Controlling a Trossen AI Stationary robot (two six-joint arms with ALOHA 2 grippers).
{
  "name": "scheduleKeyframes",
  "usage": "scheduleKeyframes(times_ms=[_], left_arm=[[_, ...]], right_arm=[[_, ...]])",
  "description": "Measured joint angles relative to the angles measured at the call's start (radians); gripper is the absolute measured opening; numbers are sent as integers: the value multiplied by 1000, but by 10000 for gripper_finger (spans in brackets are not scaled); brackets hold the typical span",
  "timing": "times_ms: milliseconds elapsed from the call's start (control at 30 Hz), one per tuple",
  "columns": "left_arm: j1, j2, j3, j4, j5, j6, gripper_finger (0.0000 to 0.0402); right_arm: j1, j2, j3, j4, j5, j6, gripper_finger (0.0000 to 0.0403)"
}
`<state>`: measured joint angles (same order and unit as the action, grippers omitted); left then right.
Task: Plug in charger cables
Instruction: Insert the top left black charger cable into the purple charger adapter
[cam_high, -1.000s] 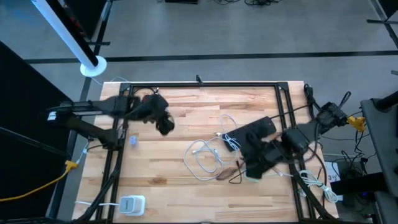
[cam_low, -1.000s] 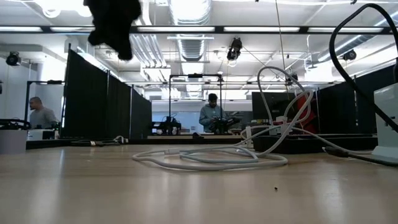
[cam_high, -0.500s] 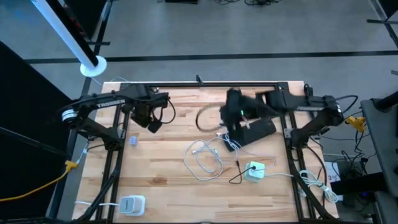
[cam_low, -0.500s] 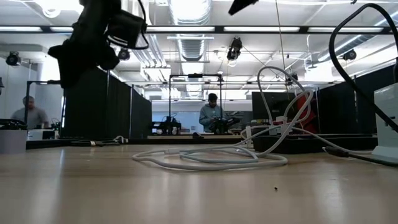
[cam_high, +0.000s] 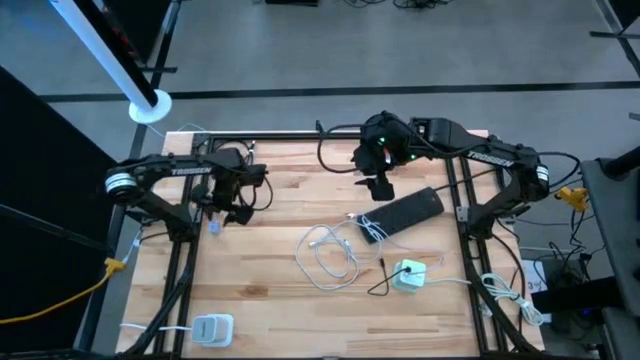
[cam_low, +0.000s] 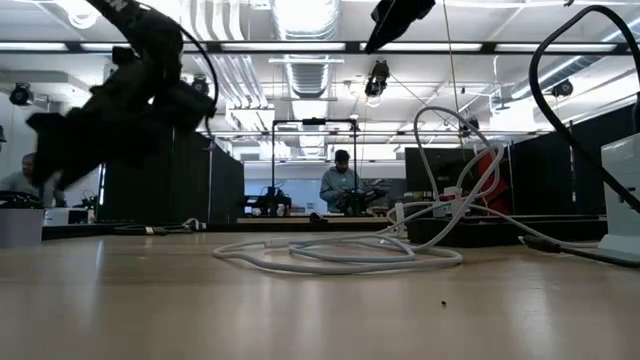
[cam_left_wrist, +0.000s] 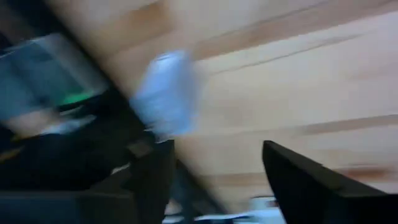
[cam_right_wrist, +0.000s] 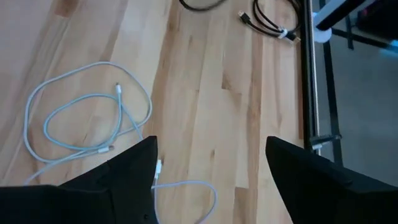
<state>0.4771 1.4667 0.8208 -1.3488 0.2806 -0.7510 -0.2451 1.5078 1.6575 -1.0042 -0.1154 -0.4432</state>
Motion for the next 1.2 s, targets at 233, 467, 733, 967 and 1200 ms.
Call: scheduleKeyframes(times_ms=[233,467,733,967,1200], left_arm=[[50,3,-28,30,-44,-37,278],[55,5,-23,24,-96,-65,277],[60,11,-32,146,-90,-13,276],[60,11,55,201,-92,-9,276],[64,12,217,-4,-278,-45,276]], right_arm=[[-15,0,-30,-1,-27,-18,281],[-35,0,-44,-2,-42,-27,270],[-39,0,-44,1,-42,-26,278],[-53,0,-44,30,-42,-47,273],[-67,0,-44,59,-42,-71,261]])
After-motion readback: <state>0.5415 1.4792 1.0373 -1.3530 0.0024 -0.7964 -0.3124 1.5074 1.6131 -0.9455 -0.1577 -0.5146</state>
